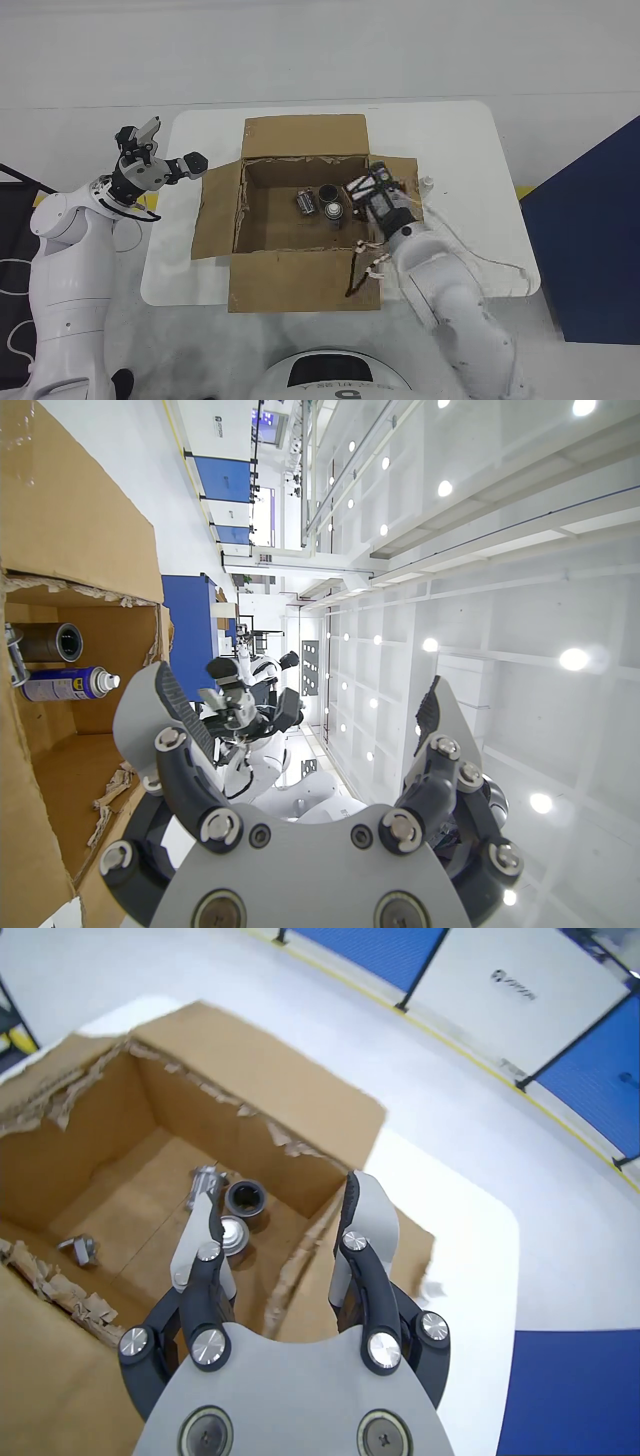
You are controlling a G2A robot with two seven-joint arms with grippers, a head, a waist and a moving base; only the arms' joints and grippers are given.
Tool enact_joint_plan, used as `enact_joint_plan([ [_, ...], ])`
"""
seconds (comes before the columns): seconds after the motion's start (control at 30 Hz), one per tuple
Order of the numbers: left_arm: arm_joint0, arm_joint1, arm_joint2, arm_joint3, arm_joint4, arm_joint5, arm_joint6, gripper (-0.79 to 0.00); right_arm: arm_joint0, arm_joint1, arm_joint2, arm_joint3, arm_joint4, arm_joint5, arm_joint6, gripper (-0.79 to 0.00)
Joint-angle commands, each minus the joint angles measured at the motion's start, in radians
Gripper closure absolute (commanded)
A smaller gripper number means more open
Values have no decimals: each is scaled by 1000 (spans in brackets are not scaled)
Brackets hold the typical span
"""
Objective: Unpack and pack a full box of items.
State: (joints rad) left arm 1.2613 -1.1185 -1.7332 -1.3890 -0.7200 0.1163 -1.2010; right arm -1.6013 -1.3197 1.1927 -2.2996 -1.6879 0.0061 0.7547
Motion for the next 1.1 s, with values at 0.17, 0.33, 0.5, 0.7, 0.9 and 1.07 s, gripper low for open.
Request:
enact_joint_plan([
  [0.17,0,0,0,0,0,0,0,-785,-92,12,344,11,187,58,-57,-570],
  [0.33,0,0,0,0,0,0,0,-785,-17,15,368,151,208,9,32,-616],
  [0.5,0,0,0,0,0,0,0,-785,63,10,304,285,173,27,77,-683],
  [0.7,0,0,0,0,0,0,0,-785,128,6,247,395,119,45,118,-733],
  [0.9,0,0,0,0,0,0,0,-785,163,-1,216,471,102,93,120,-745],
  [1.07,0,0,0,0,0,0,0,-785,189,-4,212,536,106,100,108,-671],
])
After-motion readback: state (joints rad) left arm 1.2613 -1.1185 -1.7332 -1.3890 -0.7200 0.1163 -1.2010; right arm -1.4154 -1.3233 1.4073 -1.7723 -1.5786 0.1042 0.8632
